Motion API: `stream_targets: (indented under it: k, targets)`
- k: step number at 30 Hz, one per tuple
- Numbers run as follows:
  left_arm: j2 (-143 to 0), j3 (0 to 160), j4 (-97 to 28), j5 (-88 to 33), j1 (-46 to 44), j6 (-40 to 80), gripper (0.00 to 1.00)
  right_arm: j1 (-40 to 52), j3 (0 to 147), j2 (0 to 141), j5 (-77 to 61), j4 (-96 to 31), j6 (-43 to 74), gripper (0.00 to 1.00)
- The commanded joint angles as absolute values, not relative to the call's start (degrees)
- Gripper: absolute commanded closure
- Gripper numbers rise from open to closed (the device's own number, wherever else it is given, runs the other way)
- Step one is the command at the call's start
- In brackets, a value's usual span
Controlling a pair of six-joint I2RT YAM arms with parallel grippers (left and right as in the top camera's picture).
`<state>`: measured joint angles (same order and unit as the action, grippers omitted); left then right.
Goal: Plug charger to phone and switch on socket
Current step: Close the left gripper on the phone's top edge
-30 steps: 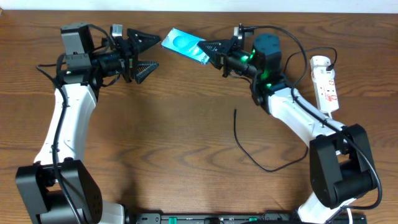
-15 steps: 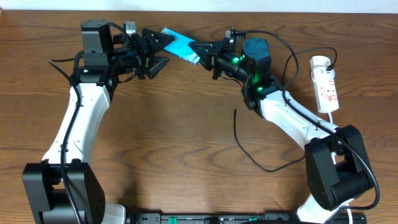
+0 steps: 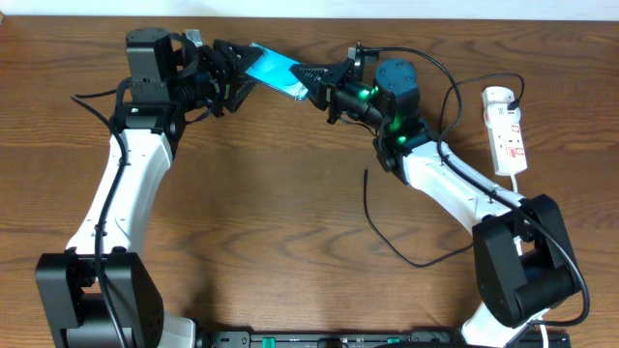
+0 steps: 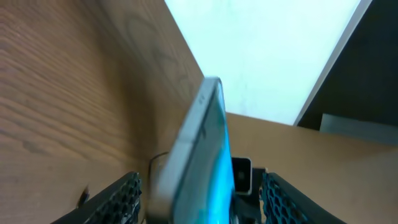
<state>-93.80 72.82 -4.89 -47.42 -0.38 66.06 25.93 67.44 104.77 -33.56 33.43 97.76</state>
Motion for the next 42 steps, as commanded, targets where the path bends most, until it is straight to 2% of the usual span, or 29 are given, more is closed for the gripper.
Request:
stream_targets:
  k: [1,7,16,29,42]
  targets:
    - [-93.6,72.9,-4.4,-44.4,-1.1,66.8,0.37,27.3,68.5,104.2,-33.1,34.6,98.8,0.99]
    - [-93.6,72.9,-3.5,-39.7,-4.0,68.2,0.40,27.9,68.5,104.2,-33.1,35.0,98.8,0.99]
    - [-93.6,72.9,-0.5,-39.1,-4.3,70.8,0.59,27.8,68.5,104.2,-33.1,35.2,98.8,0.99]
    - [-93.6,72.9,1.0,-40.0,-4.3,71.3,0.59,26.8,68.5,104.2,-31.2,35.2,100.9,0.99]
    - [-93.6,72.9,3.4,-40.7,-4.3,73.2,0.67,27.0,68.5,104.2,-26.6,36.0,106.5,0.99]
